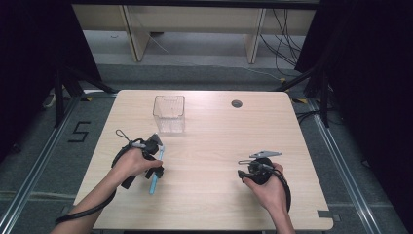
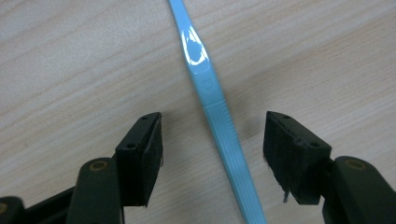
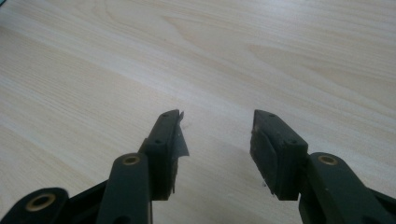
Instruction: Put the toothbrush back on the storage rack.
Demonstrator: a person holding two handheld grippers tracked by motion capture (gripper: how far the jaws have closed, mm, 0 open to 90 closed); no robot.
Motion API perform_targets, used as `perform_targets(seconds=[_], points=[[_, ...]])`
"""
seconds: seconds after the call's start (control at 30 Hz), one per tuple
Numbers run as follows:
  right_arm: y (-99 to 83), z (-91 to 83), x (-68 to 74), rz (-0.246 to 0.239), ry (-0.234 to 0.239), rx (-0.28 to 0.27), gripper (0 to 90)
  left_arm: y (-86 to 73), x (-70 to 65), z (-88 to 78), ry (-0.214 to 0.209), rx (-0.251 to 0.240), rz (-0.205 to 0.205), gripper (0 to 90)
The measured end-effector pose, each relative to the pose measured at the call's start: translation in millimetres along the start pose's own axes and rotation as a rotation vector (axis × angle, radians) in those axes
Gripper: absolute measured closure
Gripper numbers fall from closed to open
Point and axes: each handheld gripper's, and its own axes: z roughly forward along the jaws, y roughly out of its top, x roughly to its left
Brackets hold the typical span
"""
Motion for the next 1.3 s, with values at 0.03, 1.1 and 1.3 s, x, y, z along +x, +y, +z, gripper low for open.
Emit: perform_targets(seconds=[0.03,1.1,1.3], points=[[0.0,-0.2,0.8,0.01,0.004,0.002,53.2,0.4,-0.2,0.1,0.001,0.002,-0.001,37.5],[0.7,2.1,2.0,-0.023,0.016,-0.019,53.4,3.5,-5.8,4.8,0.07,0.012,0.091,56.5],[0.5,3.2,1.5,-0.025,0.028,-0.018,53.3,1.7,-6.1,5.9,0.069,-0.004,0.118,64.7]])
